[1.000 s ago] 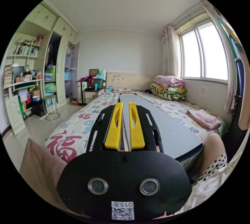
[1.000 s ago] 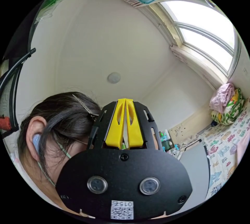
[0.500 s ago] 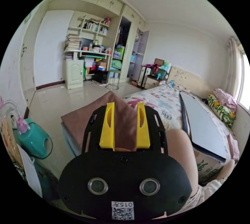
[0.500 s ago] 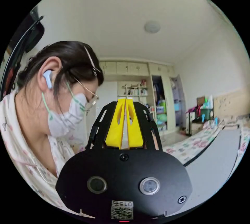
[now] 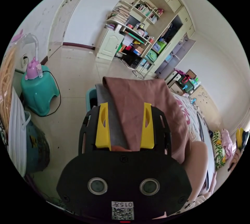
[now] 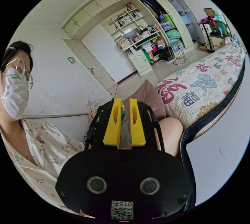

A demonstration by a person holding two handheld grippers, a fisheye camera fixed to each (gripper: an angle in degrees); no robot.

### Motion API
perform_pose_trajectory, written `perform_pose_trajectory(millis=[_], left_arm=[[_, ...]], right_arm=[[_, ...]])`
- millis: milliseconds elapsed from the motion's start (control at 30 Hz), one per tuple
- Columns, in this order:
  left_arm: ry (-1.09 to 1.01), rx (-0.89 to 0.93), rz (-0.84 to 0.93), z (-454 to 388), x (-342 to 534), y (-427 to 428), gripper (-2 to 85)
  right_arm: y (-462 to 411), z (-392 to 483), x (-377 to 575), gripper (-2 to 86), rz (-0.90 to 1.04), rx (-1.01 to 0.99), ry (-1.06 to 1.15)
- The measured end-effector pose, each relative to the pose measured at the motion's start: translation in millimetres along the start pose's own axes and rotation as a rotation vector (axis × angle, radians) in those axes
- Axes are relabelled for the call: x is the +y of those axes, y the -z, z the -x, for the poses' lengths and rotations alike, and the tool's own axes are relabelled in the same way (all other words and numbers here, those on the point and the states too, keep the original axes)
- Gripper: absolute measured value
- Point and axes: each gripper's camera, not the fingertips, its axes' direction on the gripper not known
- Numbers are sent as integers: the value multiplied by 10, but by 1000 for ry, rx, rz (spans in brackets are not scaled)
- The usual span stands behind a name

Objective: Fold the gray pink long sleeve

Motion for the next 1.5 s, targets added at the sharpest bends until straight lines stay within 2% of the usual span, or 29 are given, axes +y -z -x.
perform_pose_trajectory(millis=[100, 200, 233, 300, 400, 533, 667, 800, 900, 967, 1033, 1133, 1233, 1300, 1367, 1500], left_arm=[[19, -24, -21, 187, -220, -314, 182], [51, -18, 33, 333, -328, -774, 159], [76, 39, 58, 369, -315, -917, 132], [76, 39, 39, 312, -261, -932, 79], [-37, 131, -65, -29, -139, -609, 51], [-294, 252, -167, -870, 220, -141, 47], [-506, 299, -157, -1651, 815, -87, 47], [-627, 302, -142, -1983, 1169, -170, 47], [-696, 322, -101, -2156, 1292, -299, 47], [-742, 311, -58, -2260, 1355, -442, 49], [-741, 338, 18, -2250, 1351, -630, 54], [-698, 468, 199, -2043, 1203, -963, 56], [-658, 615, 284, -1742, 957, -1004, 35], [-654, 645, 238, -1588, 809, -870, 29], [-670, 574, 128, -1493, 641, -689, 60], [-651, 550, 94, -1562, 453, -842, 110]], right_arm=[[-165, -240, -150, 56, 16, -4, -17], [-273, -431, -286, 56, 14, 13, -16], [-323, -505, -344, 56, 25, 25, -18], [-398, -611, -430, 57, 42, 45, -18], [-541, -765, -589, 66, 71, 74, -1], [-918, -961, -892, 105, 122, 62, 27], [-1438, -1176, -1230, 141, 175, 56, 24], [-1777, -1412, -1446, 162, 206, 96, 2], [-2045, -1452, -1590, 167, 267, 198, 55], [-2242, -1609, -1698, 133, 318, 310, 17], [-2322, -1817, -1761, 104, 342, 370, -66], [-2297, -2186, -1771, 80, 316, 335, -216], [-2205, -2340, -1820, 77, 286, 304, -239], [-2172, -2398, -1878, 78, 292, 268, -233], [-2100, -2486, -1934, 78, 275, 226, -253], [-2014, -2567, -1952, 78, 250, 177, -277]])
